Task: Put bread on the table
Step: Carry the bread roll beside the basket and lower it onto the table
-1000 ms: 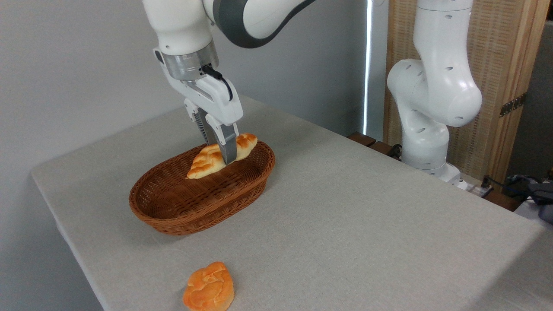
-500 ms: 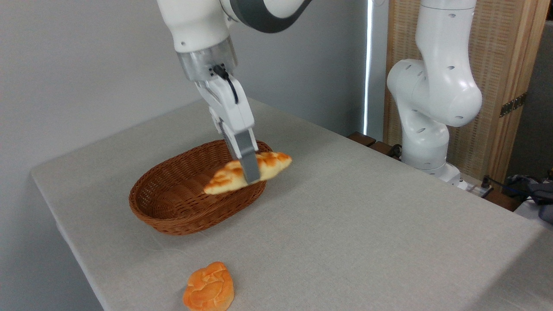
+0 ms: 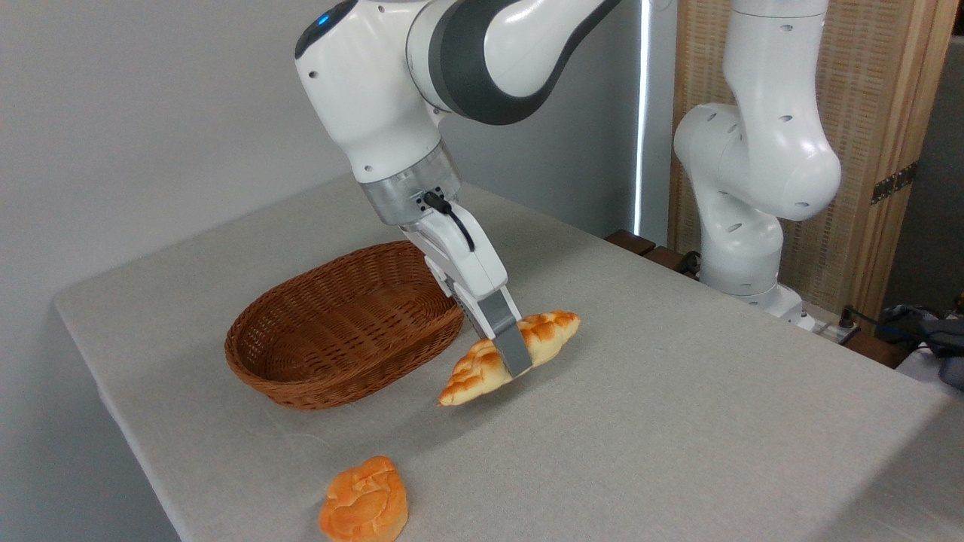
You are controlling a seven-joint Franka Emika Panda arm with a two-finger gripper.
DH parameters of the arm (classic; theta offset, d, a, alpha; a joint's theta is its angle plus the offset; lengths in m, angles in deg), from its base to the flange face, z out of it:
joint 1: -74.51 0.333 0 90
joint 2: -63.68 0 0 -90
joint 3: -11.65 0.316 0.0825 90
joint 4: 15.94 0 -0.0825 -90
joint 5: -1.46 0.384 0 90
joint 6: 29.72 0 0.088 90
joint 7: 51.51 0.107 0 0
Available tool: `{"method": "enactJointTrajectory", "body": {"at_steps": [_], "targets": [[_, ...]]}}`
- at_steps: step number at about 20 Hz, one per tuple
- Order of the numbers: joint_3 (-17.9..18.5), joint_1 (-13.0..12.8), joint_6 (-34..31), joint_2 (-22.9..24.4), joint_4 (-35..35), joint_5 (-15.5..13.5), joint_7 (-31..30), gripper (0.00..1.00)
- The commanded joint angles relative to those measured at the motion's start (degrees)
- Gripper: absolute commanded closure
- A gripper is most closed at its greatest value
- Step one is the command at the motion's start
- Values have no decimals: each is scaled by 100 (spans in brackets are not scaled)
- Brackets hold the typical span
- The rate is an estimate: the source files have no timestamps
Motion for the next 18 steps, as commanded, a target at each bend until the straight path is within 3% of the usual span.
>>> {"method": "enactJointTrajectory", "body": {"at_steps": [1, 18], "targets": [[151, -48, 23, 34, -18, 81, 78, 0], [160, -48, 23, 34, 17, 19, -1, 0]]}}
